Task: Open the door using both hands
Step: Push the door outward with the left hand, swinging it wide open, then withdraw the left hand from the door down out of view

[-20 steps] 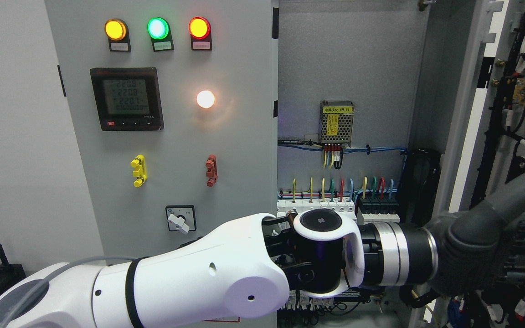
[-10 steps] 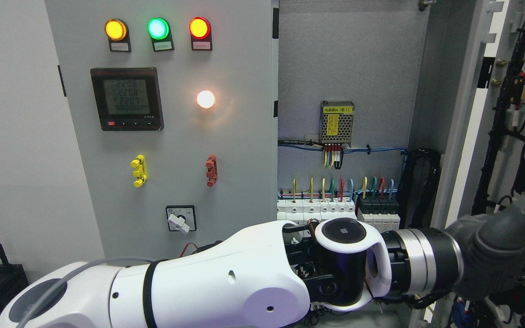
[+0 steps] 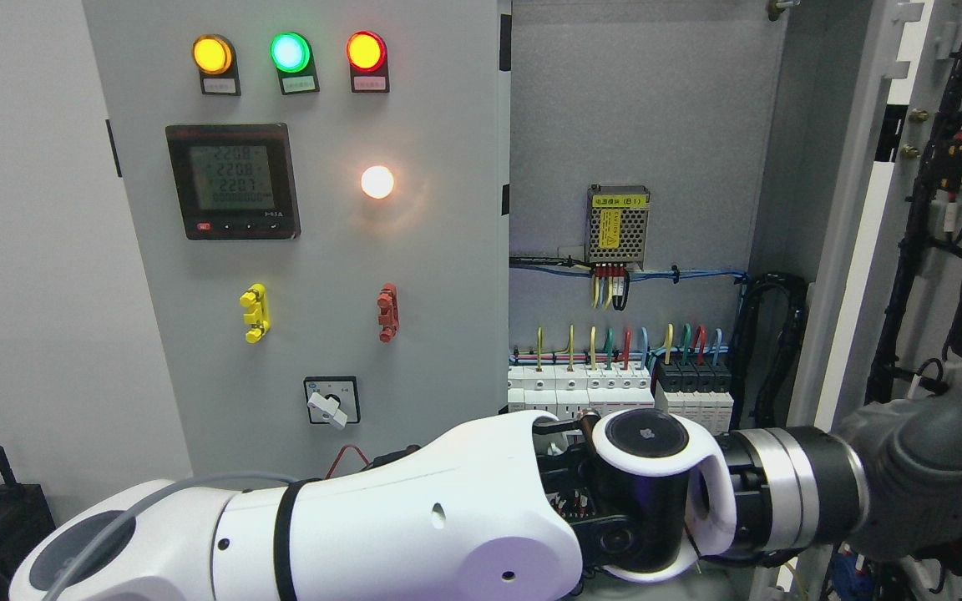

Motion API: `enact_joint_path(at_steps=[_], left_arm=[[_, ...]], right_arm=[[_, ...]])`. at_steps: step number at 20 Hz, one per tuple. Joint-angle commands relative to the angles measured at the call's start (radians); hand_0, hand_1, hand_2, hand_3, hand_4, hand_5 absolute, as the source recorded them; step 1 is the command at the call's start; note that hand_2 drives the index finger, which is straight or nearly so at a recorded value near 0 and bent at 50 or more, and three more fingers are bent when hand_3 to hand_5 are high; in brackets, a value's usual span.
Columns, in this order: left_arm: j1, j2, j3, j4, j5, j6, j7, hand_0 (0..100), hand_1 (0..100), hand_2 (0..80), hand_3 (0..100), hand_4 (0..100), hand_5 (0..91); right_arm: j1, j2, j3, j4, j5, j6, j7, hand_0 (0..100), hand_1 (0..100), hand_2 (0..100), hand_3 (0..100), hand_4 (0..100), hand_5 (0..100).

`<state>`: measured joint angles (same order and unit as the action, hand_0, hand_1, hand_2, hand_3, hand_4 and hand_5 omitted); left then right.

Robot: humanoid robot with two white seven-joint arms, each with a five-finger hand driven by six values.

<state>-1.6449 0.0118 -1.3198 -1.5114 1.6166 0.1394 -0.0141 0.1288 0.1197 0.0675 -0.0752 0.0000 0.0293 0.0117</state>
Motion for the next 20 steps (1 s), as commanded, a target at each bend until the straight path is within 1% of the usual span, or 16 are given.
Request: enact_joint_path(at_steps=[1, 5, 7, 9, 12, 14, 15, 16, 18, 20], left_arm=[[0.000, 0.084, -0.001, -0.050, 0.000, 0.002, -0.026, 0, 0, 0.0, 0, 3, 0.0], [0.040, 0.219, 0.002, -0.098, 0.002, 0.003, -0.059, 0, 0, 0.0, 0, 3, 0.0], [0.063, 0.305, 0.004, -0.142, 0.002, 0.002, -0.075, 0, 0, 0.0, 0, 3, 0.0], [0.097, 0.414, 0.005, -0.209, 0.002, 0.002, -0.079, 0, 0, 0.0, 0, 3, 0.0], [0.201, 0.581, 0.039, -0.320, -0.012, 0.006, -0.096, 0, 0, 0.0, 0, 3, 0.0], [0.314, 0.678, 0.103, -0.369, -0.041, 0.014, -0.119, 0, 0, 0.0, 0, 3, 0.0], [0.374, 0.727, 0.143, -0.392, -0.067, 0.016, -0.147, 0, 0, 0.0, 0, 3, 0.0], [0.435, 0.775, 0.186, -0.407, -0.095, 0.017, -0.185, 0, 0, 0.0, 0, 3, 0.0], [0.551, 0.865, 0.264, -0.421, -0.138, 0.019, -0.280, 0, 0, 0.0, 0, 3, 0.0], [0.637, 0.945, 0.306, -0.421, -0.170, 0.019, -0.342, 0, 0, 0.0, 0, 3, 0.0]], right_arm=[[0.000, 0.000, 0.000, 0.000, -0.015, 0.000, 0.001, 11, 0, 0, 0, 0, 0], [0.000, 0.000, 0.000, 0.000, -0.015, 0.000, 0.001, 11, 0, 0, 0, 0, 0], [0.000, 0.000, 0.000, 0.000, -0.015, 0.000, 0.001, 11, 0, 0, 0, 0, 0], [0.000, 0.000, 0.000, 0.000, -0.015, 0.000, 0.001, 11, 0, 0, 0, 0, 0], [0.000, 0.000, 0.000, 0.000, -0.015, 0.000, 0.001, 11, 0, 0, 0, 0, 0], [0.000, 0.000, 0.000, 0.000, -0.015, 0.000, -0.001, 11, 0, 0, 0, 0, 0], [0.000, 0.000, 0.000, 0.000, -0.015, 0.000, -0.001, 11, 0, 0, 0, 0, 0], [0.000, 0.000, 0.000, 0.000, -0.015, 0.000, -0.001, 11, 0, 0, 0, 0, 0], [0.000, 0.000, 0.000, 0.000, -0.015, 0.000, -0.001, 11, 0, 0, 0, 0, 0], [0.000, 0.000, 0.000, 0.000, -0.015, 0.000, 0.001, 11, 0, 0, 0, 0, 0]])
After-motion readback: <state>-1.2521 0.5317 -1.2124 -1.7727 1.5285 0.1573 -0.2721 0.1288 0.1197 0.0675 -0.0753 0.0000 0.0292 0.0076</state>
